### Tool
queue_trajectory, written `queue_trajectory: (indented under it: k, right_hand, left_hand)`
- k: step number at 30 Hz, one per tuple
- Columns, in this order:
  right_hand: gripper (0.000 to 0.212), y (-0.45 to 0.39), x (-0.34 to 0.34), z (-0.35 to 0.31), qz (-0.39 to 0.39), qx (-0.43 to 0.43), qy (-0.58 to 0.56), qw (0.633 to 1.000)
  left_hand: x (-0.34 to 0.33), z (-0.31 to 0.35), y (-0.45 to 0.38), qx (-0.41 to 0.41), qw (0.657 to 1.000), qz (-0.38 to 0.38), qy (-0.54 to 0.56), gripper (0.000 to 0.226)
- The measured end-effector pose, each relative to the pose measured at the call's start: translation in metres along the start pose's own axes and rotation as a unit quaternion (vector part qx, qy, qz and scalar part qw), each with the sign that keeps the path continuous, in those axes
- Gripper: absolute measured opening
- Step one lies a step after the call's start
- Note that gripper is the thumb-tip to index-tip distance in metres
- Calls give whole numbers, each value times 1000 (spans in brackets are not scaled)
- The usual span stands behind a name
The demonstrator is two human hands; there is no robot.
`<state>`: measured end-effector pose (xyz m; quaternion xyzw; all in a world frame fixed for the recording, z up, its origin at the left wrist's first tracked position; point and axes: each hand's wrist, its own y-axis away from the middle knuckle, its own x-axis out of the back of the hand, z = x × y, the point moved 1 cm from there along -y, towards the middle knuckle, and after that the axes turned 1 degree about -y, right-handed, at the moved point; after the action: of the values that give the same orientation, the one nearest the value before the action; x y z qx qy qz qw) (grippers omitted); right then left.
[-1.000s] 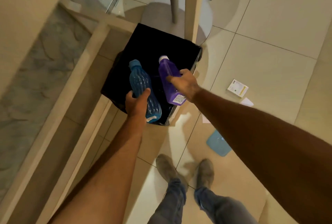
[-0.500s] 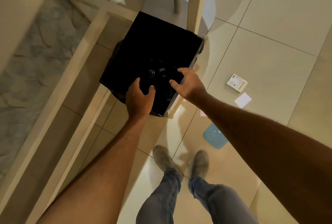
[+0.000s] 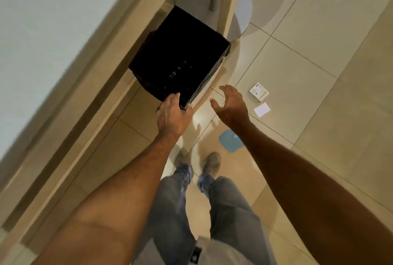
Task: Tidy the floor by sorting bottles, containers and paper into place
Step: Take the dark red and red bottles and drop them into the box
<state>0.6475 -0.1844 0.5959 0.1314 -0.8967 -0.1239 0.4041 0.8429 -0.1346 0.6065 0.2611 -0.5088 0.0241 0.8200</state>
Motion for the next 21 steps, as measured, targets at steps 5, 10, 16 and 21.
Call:
queue_trajectory:
  k: [5, 10, 16, 21]
  right_hand:
    - [64, 58, 35, -16, 9, -8, 4, 1000]
    - [63, 115, 56, -37, 25, -17, -14, 999]
    - [62, 149, 97, -78, 69, 7, -63, 996]
    - [61, 148, 145, -127, 140, 48, -98, 984]
  left_hand:
    - [35, 20, 65, -4, 1000, -11, 0, 70]
    - [72, 48, 118, -22, 999, 14, 29, 70]
    - [128, 82, 158, -100, 990, 84, 55, 69]
    - [185, 108, 169, -184, 959, 197, 82, 66]
